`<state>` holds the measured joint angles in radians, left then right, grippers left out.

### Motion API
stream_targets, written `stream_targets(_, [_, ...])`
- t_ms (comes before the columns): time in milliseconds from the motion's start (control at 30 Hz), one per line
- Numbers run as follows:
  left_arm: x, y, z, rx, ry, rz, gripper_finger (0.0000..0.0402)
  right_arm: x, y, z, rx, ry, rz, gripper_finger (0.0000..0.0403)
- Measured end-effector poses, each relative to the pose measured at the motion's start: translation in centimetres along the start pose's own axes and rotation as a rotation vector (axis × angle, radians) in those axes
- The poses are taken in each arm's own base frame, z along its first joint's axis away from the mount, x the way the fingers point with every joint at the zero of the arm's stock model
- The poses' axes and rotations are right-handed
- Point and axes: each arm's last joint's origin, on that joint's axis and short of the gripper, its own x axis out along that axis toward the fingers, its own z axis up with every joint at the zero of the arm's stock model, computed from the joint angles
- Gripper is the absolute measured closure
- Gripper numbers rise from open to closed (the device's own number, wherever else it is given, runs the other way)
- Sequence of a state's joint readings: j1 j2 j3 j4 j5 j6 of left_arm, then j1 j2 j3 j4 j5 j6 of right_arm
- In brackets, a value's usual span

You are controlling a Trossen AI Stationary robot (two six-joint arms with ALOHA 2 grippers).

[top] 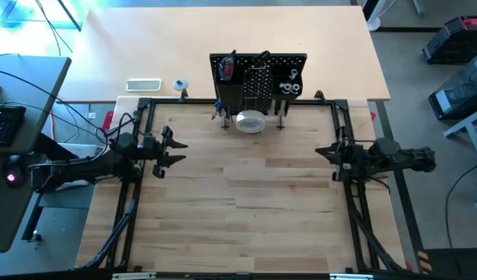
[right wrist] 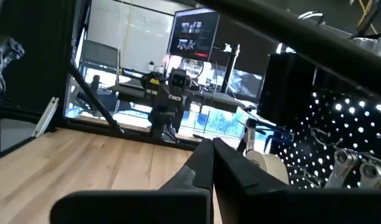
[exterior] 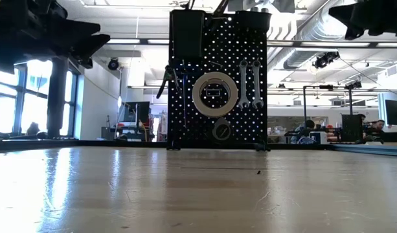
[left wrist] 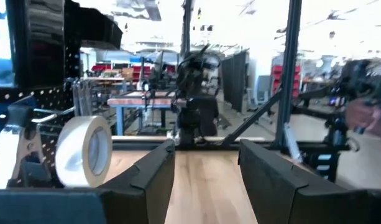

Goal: Hang tools onto peg board
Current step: Return to Home Position

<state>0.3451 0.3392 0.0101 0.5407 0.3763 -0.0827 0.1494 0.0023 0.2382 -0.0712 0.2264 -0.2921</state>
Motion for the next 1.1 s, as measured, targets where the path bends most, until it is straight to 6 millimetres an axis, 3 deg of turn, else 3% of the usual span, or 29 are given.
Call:
stream_targets(633, [-0.4,0.1,0.0,-0.031,0.009,-0.026,0.0234,0.1,-0.5,-1.0,0.062,0.078,-0.064,0.0403])
stream_targets(833, [-0.4,0.1,0.1,-0.029,0.003,-0.031,0.0234,0.6,-0.2,-2.7,0.088,0.081,-0.083,0.0403])
stream_targets(1100, [-0.4,-0.1,0.1,-0.047,0.009,-0.077,0.0234,1.2,0.4,-6.3,0.168,0.072,-0.101,0.0403])
